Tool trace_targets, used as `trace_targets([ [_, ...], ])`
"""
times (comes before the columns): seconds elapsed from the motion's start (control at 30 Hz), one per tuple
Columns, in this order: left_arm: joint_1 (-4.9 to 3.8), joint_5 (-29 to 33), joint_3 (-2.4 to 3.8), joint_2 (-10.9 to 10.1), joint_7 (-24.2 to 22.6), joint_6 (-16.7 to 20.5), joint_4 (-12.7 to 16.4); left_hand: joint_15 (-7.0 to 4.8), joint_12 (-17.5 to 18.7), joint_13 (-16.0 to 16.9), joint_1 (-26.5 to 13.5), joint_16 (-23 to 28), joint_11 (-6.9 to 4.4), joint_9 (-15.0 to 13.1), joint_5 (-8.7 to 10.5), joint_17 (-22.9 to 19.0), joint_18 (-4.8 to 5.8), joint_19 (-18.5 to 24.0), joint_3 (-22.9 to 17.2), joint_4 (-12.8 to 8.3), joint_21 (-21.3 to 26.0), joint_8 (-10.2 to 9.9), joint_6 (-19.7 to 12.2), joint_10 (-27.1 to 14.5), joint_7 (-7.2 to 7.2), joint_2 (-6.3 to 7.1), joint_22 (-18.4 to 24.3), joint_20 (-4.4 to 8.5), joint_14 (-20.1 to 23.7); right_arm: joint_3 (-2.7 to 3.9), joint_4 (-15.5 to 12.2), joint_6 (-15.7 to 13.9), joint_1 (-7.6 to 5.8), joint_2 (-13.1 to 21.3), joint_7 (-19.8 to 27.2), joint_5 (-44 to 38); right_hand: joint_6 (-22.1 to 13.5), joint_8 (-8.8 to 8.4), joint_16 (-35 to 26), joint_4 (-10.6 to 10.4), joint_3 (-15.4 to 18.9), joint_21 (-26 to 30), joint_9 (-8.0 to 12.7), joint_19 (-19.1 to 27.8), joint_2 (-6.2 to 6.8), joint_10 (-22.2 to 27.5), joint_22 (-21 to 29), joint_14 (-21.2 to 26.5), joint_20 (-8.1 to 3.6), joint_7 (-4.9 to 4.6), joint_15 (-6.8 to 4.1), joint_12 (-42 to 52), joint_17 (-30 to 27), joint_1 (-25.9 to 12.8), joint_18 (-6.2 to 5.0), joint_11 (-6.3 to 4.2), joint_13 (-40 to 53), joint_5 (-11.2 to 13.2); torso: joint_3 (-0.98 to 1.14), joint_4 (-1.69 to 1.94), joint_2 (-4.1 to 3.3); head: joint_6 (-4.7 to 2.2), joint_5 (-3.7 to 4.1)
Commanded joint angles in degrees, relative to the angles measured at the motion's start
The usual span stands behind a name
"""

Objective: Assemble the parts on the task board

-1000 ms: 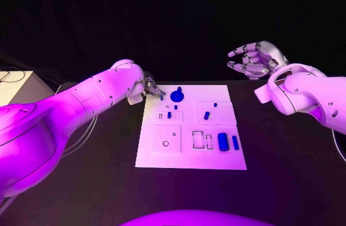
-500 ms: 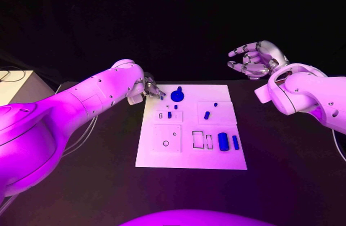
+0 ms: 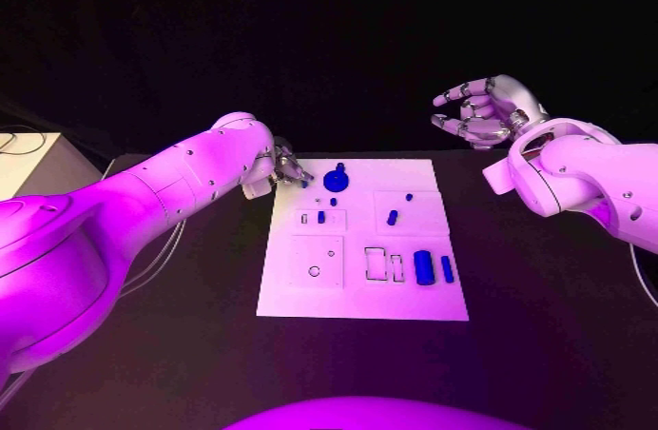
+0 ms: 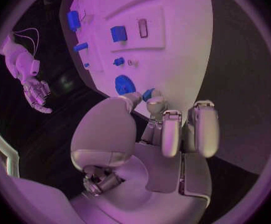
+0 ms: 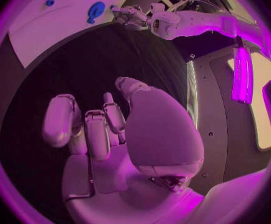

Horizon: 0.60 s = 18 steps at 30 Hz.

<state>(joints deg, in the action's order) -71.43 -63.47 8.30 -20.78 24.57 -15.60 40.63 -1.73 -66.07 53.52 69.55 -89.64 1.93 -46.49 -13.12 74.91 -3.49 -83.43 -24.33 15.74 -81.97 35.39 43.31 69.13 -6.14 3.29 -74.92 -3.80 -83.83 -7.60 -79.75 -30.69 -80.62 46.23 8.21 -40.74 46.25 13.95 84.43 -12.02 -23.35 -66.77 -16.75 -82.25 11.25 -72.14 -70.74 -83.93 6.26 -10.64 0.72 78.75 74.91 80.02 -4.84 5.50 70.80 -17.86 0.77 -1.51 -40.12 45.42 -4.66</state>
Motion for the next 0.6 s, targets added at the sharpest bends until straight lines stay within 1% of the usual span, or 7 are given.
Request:
trace_targets([
  [0.03,-0.07,1.1,-0.07,0.0,-0.8,0.1,0.1,-0.51,-0.3,0.0,0.9,-0.3,-0.58,-0.3,-0.04,15.0,0.43,-0.1,-1.6,-0.4,-0.3,0.6,-0.2,0.1,0.41,-0.45,-1.5,0.34,-6.1,0.04,0.0,0.2,-0.03,0.0,0.4,-0.6,-0.3,0.33,-0.4,0.0,-0.3,0.3,0.1,0.4,0.24,0.2,0.0,-3.6,-0.01,0.01,-0.02,-0.2,5.2,-0.4,-0.50,0.04,0.0,-0.2,0.04,0.07,0.06,0.10,0.07],
  [0.13,-0.06,1.7,-0.10,-0.1,-1.0,0.6,0.2,-0.78,-0.4,0.1,1.5,-0.3,-0.90,-1.2,0.00,15.0,0.44,-0.1,-4.2,-1.4,-0.4,1.8,0.0,0.3,0.78,-0.57,-1.6,0.54,-6.1,0.04,0.0,0.2,-0.03,0.0,0.4,-0.6,-0.3,0.33,-0.4,0.0,-0.3,0.3,0.1,0.4,0.24,0.2,0.0,-3.6,-0.01,0.01,-0.02,-0.2,5.2,-0.4,-0.50,0.04,0.0,-0.2,0.03,0.07,0.06,0.16,0.14],
  [0.27,-0.06,2.7,-0.11,-0.5,-1.2,1.3,0.6,-1.17,-0.4,0.1,1.3,-0.3,-1.33,-3.2,0.02,15.1,0.49,-0.2,-8.7,-3.1,-0.5,4.2,-0.3,0.6,1.24,-0.40,-1.9,0.86,-6.2,0.04,0.1,0.3,-0.03,0.0,0.4,-0.6,-0.3,0.33,-0.4,0.0,-0.3,0.3,0.1,0.4,0.24,0.2,0.0,-3.6,-0.01,0.01,-0.02,-0.2,5.2,-0.4,-0.50,0.04,0.0,-0.2,0.05,0.05,0.08,0.18,0.16],
  [0.3,-0.06,3.0,-0.11,-0.7,-1.2,1.5,0.7,-1.25,-0.4,0.1,1.1,-0.4,-1.42,-3.8,0.04,15.1,0.49,-0.2,-10.1,-3.6,-0.5,4.8,-0.5,0.8,1.34,-0.36,-1.9,0.93,-6.2,0.04,0.1,0.3,-0.03,0.0,0.4,-0.6,-0.3,0.33,-0.4,0.0,-0.3,0.3,0.1,0.4,0.24,0.2,0.0,-3.6,-0.01,0.01,-0.02,-0.2,5.2,-0.4,-0.50,0.04,0.0,-0.2,0.05,0.06,0.09,0.18,0.16],
  [0.37,-0.06,3.6,-0.11,-1.1,-1.2,1.9,1.1,-1.48,-0.4,0.2,-0.4,-0.4,-1.66,-5.7,0.11,15.1,0.52,-0.3,-14.4,-5.3,-0.5,7.0,-0.8,1.1,1.59,0.08,-2.0,1.11,-6.2,0.04,0.2,0.4,-0.03,-0.1,0.3,-0.6,-0.4,0.40,-0.4,0.0,-0.4,0.3,0.1,0.4,0.25,0.1,0.0,-3.6,-0.02,0.01,-0.02,-0.2,5.2,-0.5,-0.50,0.04,0.0,-0.2,0.07,0.09,0.14,0.13,0.17],
  [0.43,-0.06,4.1,-0.11,-1.5,-1.2,2.1,1.5,-1.53,-0.4,0.1,-1.3,-0.4,-1.71,-6.4,0.09,15.1,0.54,-0.4,-16.9,-6.3,-0.5,7.7,-1.2,1.2,1.64,0.04,-2.1,1.15,-6.2,0.04,0.3,0.5,-0.03,-0.1,0.3,-0.6,-0.4,0.40,-0.4,0.0,-0.4,0.3,0.1,0.4,0.25,0.1,0.0,-3.6,-0.02,0.01,-0.02,-0.2,5.2,-0.5,-0.50,0.04,0.0,-0.2,0.08,0.10,0.14,0.10,0.19],
  [0.6,-0.05,5.4,-0.11,-2.4,-1.1,2.6,2.7,-1.56,-0.5,0.1,-2.5,-0.4,-1.75,-7.2,0.08,15.1,0.57,-0.4,-19.6,-7.7,-0.6,8.4,-1.4,1.3,1.67,0.18,-2.3,1.16,-6.2,0.03,0.4,0.6,-0.03,-0.1,0.3,-0.6,-0.4,0.40,-0.4,0.0,-0.4,0.3,0.1,0.4,0.25,0.1,0.0,-3.6,-0.02,0.01,-0.02,-0.2,5.2,-0.5,-0.50,0.04,0.0,-0.2,0.04,0.19,0.12,-0.06,0.18],
])
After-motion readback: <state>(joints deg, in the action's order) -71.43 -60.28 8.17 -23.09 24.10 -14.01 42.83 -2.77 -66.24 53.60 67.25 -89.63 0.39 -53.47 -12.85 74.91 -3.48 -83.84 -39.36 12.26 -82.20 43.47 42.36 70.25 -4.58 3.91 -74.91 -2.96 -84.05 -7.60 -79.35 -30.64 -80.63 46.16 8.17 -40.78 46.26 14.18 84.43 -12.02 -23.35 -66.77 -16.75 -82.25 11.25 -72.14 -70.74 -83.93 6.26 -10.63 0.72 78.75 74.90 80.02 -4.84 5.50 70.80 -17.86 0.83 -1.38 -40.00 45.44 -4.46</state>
